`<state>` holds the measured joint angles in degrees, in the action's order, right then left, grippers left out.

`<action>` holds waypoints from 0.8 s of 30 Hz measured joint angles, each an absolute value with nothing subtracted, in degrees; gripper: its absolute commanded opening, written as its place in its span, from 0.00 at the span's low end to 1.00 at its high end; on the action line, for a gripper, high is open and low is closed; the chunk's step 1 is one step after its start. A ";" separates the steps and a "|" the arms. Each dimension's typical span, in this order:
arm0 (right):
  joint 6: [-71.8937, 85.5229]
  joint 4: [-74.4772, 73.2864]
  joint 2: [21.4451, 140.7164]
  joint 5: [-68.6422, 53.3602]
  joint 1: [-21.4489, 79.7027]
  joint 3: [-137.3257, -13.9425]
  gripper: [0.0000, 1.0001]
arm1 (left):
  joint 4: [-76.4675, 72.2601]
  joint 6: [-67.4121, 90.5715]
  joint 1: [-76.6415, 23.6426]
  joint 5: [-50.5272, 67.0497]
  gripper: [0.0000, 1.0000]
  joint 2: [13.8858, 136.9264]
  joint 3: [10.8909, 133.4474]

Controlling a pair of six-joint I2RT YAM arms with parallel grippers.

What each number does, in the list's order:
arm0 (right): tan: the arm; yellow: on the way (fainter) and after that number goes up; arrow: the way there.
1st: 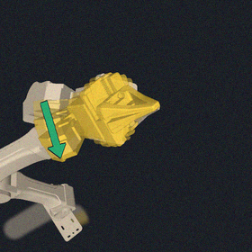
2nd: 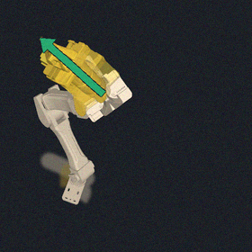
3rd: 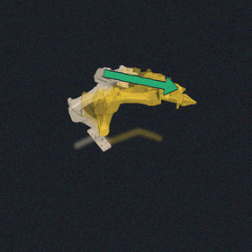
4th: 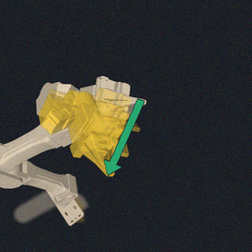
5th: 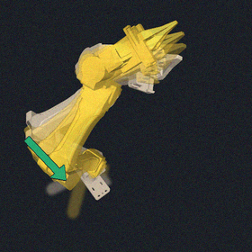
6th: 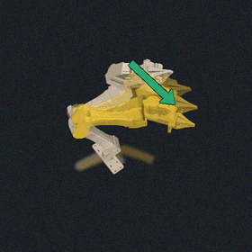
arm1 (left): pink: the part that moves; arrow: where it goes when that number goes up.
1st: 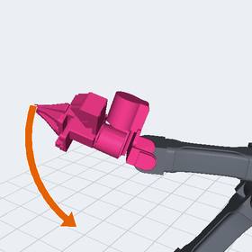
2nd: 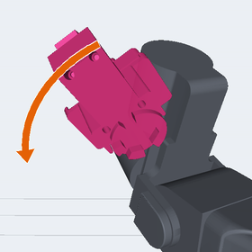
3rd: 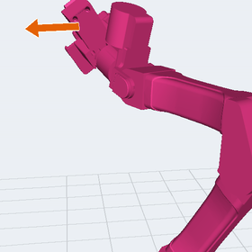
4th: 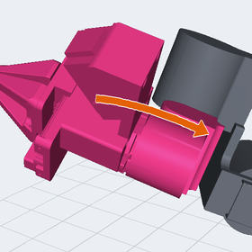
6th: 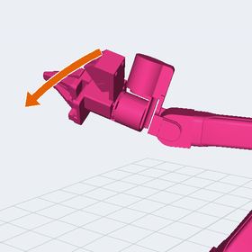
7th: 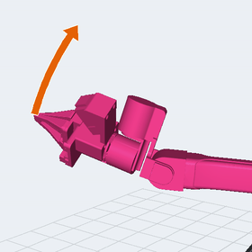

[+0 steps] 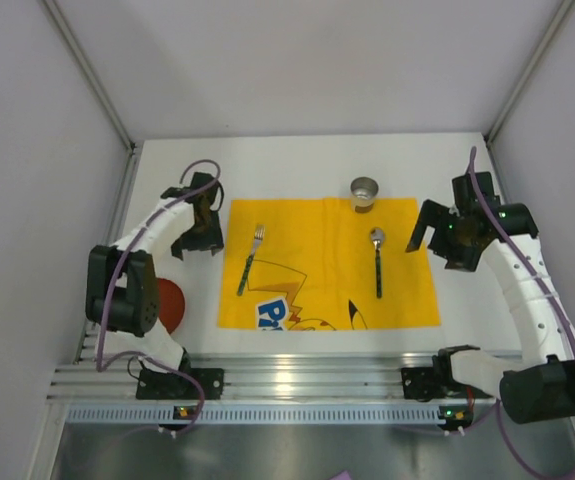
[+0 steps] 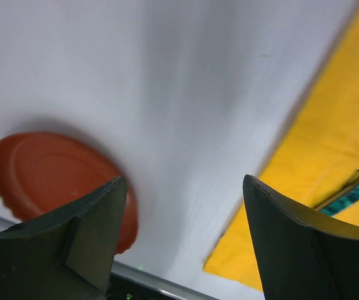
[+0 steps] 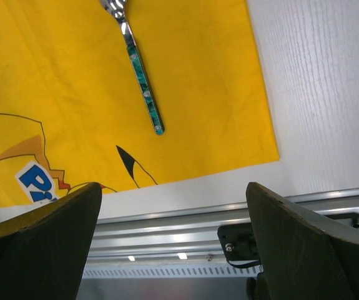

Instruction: Set the dinner table for one person

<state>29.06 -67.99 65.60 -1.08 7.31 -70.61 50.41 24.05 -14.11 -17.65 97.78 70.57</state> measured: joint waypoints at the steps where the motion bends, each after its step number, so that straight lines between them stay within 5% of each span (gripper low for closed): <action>1: 29.08 -67.81 65.60 -1.08 7.31 -70.22 1.00 | 51.20 24.18 -12.40 -18.55 0.80 96.25 70.13; 12: 29.08 -66.32 65.52 -1.04 7.31 -67.46 1.00 | 55.40 26.59 -1.17 -21.04 0.75 90.43 63.05; 24: 27.99 -65.58 65.52 -1.02 6.92 -67.48 1.00 | 54.30 30.39 -0.64 -21.50 0.48 95.31 58.39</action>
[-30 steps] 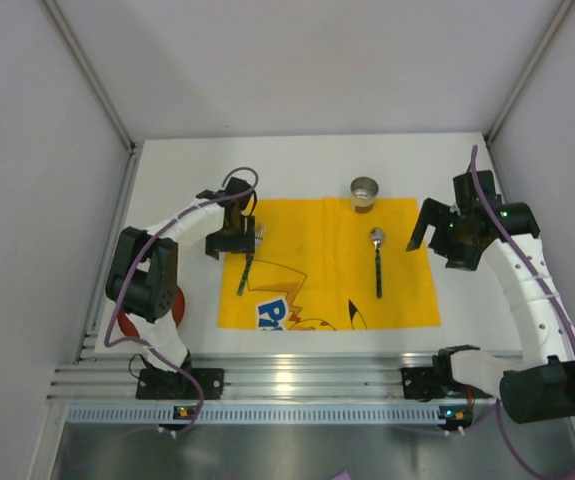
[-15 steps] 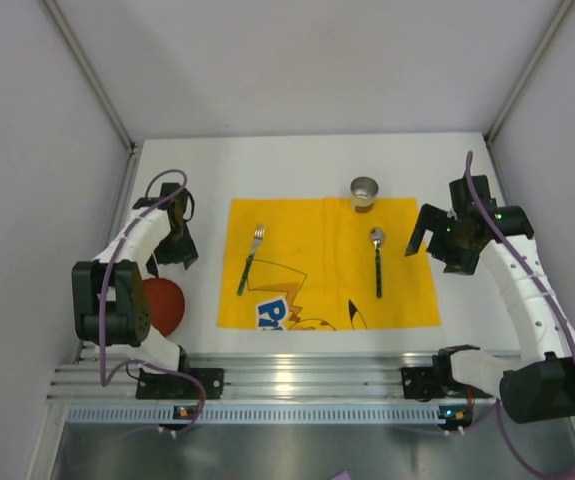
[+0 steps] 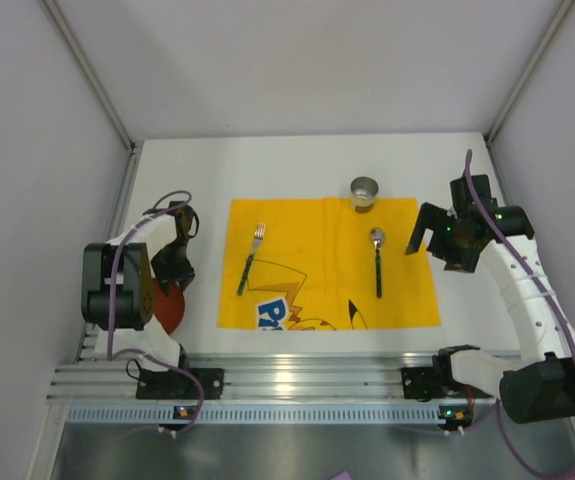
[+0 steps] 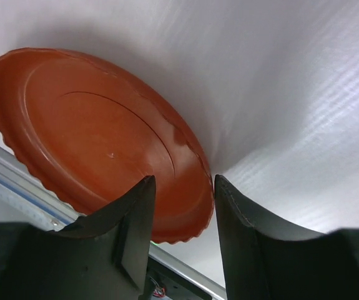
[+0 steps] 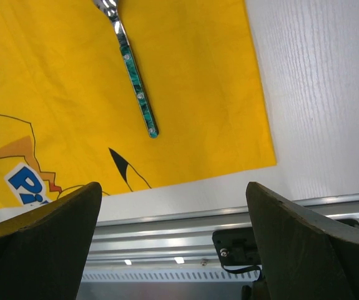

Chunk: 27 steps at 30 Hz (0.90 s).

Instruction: Set the dinner table for one person

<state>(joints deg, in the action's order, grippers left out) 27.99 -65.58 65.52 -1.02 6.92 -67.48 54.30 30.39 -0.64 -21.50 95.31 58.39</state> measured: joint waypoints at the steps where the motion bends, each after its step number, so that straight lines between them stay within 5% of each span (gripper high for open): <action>1: 27.81 -65.60 65.52 -1.04 6.85 -67.48 1.00 | 54.06 30.37 -0.43 -21.50 0.48 96.09 58.00; 5: 27.14 -65.60 65.89 -0.97 6.68 -67.51 1.00 | 53.98 30.13 0.99 -21.91 0.30 99.20 57.91; 6: 27.03 -65.63 66.04 -0.95 6.61 -67.51 1.00 | 53.95 30.13 1.08 -22.06 0.09 99.50 57.93; 7: 26.98 -65.60 66.17 -0.93 6.59 -67.51 1.00 | 53.76 30.33 1.15 -22.20 0.01 100.03 58.02; 16: 26.57 -65.63 66.28 -0.91 6.59 -67.53 1.00 | 56.14 29.71 0.03 -22.70 0.00 101.19 65.08; 27: 26.61 -65.71 65.71 -0.91 6.52 -67.57 1.00 | 65.30 36.18 -27.07 -21.32 0.00 110.59 110.69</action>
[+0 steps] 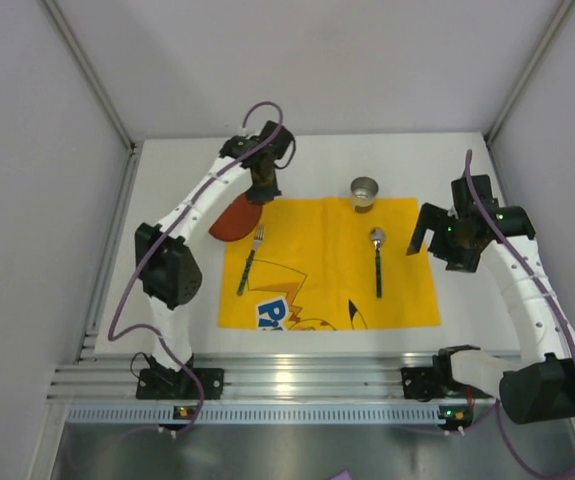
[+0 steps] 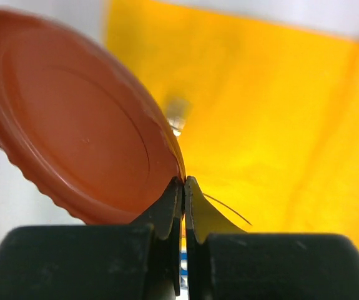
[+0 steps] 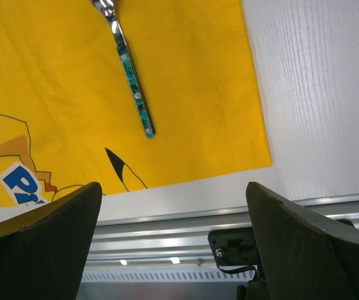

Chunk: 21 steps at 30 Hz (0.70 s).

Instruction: Set the dinner table for one person

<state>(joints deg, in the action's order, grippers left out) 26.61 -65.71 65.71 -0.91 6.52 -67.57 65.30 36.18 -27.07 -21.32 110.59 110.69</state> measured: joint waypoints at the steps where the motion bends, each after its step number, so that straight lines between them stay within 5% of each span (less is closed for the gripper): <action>1: 26.65 -65.80 65.43 -0.91 6.46 -67.57 1.00 | 65.67 36.99 -30.37 -20.32 0.00 112.97 113.30; 9: 27.07 -67.96 60.51 -0.78 6.09 -67.55 1.00 | 66.65 39.64 -48.18 -13.13 0.00 133.27 128.16; 18: 27.00 -70.28 56.71 0.67 6.09 -65.56 1.00 | 65.14 41.50 -50.72 -7.31 0.00 136.42 128.20; 20: 27.00 -70.67 56.71 1.06 6.15 -65.41 1.00 | 63.64 41.95 -50.65 -5.74 0.10 136.79 127.87; 21: 26.98 -70.81 56.66 1.28 6.26 -65.28 1.00 | 62.78 42.13 -50.74 -4.97 0.29 136.84 127.46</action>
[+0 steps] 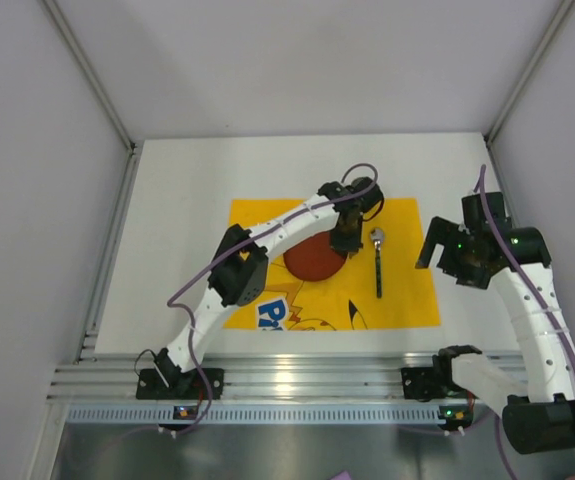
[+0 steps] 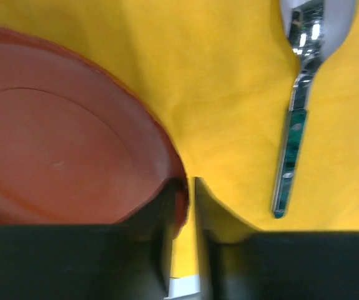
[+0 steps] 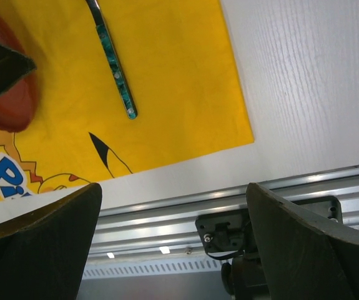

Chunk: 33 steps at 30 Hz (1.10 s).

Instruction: Set the dinner table for one person

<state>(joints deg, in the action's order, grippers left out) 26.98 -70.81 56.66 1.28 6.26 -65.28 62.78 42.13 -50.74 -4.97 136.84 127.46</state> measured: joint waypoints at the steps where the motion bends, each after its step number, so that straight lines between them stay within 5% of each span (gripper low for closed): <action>1: 26.98 -71.00 56.66 1.48 6.31 -65.25 1.00 | 61.89 42.28 -50.98 -4.23 0.36 136.92 127.02; 6: 26.81 -71.22 56.62 2.31 6.66 -65.25 1.00 | 60.36 44.36 -52.56 0.47 0.86 137.69 126.85; 16: 25.10 -69.69 54.61 -0.12 7.90 -69.65 1.00 | 61.98 44.91 -53.06 -7.84 0.89 125.67 122.91; 23: 23.62 -60.31 43.81 -7.22 8.27 -70.28 1.00 | 50.57 35.18 -50.89 -24.27 0.92 89.03 92.82; 24: 24.03 -57.89 41.21 -7.40 8.32 -68.31 1.00 | 46.85 32.05 -50.17 -26.68 0.99 84.03 86.87; 28: 30.68 -51.42 31.20 -3.11 8.49 -58.00 1.00 | 30.55 16.99 -45.58 -36.03 0.98 67.20 60.58; 33: 37.23 -48.31 23.86 1.06 8.51 -48.62 1.00 | 14.52 8.73 -25.67 -26.79 0.98 60.38 37.28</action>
